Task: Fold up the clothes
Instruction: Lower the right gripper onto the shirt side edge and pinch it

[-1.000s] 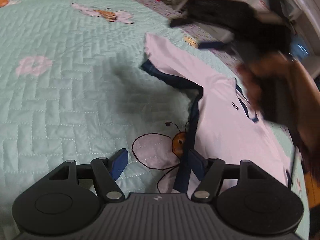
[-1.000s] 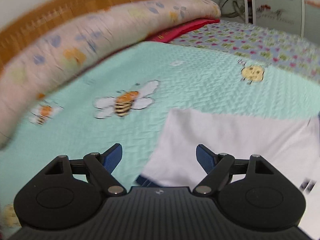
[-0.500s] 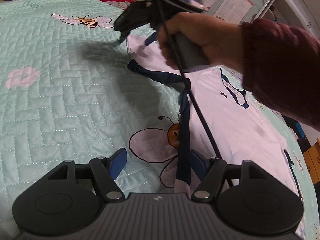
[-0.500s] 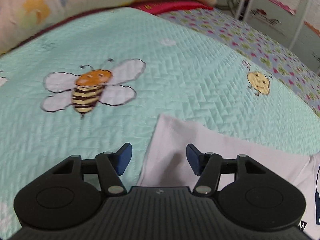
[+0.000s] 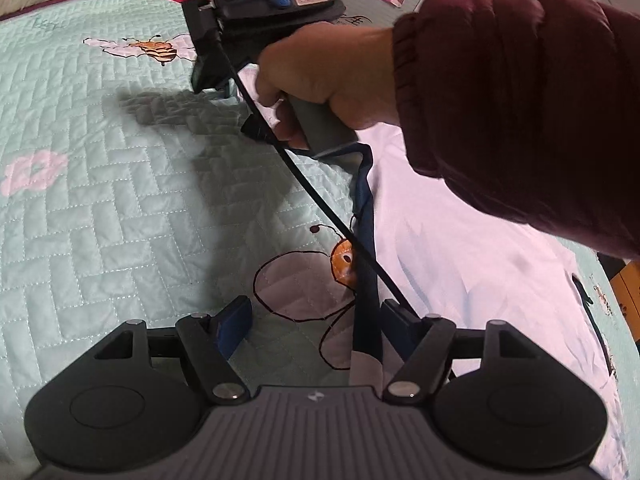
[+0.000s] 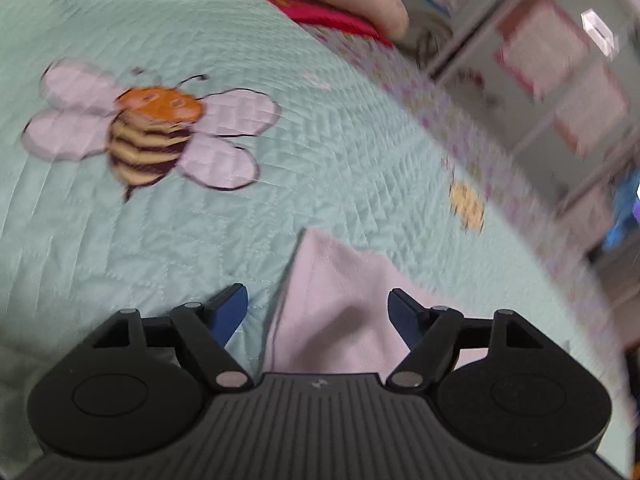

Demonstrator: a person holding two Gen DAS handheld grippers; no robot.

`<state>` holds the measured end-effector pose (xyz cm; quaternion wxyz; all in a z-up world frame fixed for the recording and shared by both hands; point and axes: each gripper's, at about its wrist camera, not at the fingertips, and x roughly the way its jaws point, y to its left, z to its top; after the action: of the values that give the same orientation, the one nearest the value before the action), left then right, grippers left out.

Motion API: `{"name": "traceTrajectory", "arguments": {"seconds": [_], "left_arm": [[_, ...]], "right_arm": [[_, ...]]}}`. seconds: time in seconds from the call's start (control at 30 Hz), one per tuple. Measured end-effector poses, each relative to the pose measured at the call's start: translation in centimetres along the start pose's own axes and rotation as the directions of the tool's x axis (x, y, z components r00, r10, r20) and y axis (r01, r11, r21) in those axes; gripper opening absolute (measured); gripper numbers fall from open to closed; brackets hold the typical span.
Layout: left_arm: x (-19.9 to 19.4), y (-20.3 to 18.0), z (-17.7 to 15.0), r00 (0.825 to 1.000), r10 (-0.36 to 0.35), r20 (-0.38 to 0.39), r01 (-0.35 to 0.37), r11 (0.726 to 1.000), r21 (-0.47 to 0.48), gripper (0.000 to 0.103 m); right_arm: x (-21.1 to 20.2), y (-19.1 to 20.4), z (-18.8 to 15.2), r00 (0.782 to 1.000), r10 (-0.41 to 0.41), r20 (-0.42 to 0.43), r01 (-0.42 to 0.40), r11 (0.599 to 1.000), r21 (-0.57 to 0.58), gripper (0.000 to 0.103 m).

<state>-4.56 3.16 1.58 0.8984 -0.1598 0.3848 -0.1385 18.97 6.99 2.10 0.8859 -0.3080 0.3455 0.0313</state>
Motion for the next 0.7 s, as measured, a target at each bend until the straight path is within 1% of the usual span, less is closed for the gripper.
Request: {"name": "traceTrajectory", "arguments": {"seconds": [0.03,0.1,0.13,0.17,0.23,0.27,0.33,0.43,0.5,0.6,0.7], "left_arm": [[0.0,-0.1,0.0,1.0,0.002,0.0,-0.002,1.0,0.002,0.074],[0.1,-0.2,-0.1,1.0,0.006,0.003,-0.006,1.0,0.007,0.076],[0.2,-0.2,-0.1,1.0,0.008,0.005,-0.008,1.0,0.01,0.077],[0.3,-0.3,-0.2,1.0,0.01,0.008,-0.01,1.0,0.013,0.078],[0.4,-0.6,-0.4,1.0,0.019,0.014,-0.02,0.999,0.026,0.08],[0.4,-0.7,-0.4,1.0,0.024,0.016,-0.025,0.999,0.036,0.081],[0.4,-0.9,-0.6,1.0,0.025,0.018,-0.027,0.998,0.061,0.082],[0.4,-0.9,-0.8,1.0,0.017,0.021,-0.019,0.996,0.092,0.082],[0.4,-0.7,-0.8,1.0,0.005,0.021,-0.007,0.996,0.085,0.082],[0.3,-0.4,-0.7,1.0,-0.01,0.02,0.009,0.997,0.073,0.083],[0.2,-0.2,-0.5,1.0,-0.019,0.018,0.018,0.998,0.064,0.083]], "right_arm": [[0.1,-0.5,-0.1,1.0,0.002,-0.006,-0.002,1.0,0.018,0.076],[0.0,-0.6,-0.8,1.0,-0.025,0.001,0.025,1.0,0.0,0.074],[-0.2,-0.3,-1.1,0.999,-0.033,0.014,0.033,0.999,-0.021,0.07],[-0.5,0.1,-1.4,0.999,-0.036,0.028,0.038,0.998,-0.048,0.06],[-1.1,1.4,-1.6,0.998,-0.046,0.043,0.05,0.994,-0.098,0.048],[-1.3,1.8,-1.6,0.997,-0.055,0.044,0.06,0.993,-0.106,0.045],[-1.4,2.3,-1.5,0.996,-0.079,0.041,0.083,0.991,-0.109,0.045],[-1.5,2.8,-1.2,0.995,-0.093,0.032,0.097,0.988,-0.124,0.045],[-1.4,3.1,-1.1,0.995,-0.097,0.025,0.1,0.984,-0.144,0.045],[-0.8,4.1,-0.9,0.992,-0.122,0.032,0.126,0.962,-0.242,0.045],[-0.4,4.6,-0.5,0.989,-0.148,0.02,0.148,0.955,-0.258,0.045]]}}
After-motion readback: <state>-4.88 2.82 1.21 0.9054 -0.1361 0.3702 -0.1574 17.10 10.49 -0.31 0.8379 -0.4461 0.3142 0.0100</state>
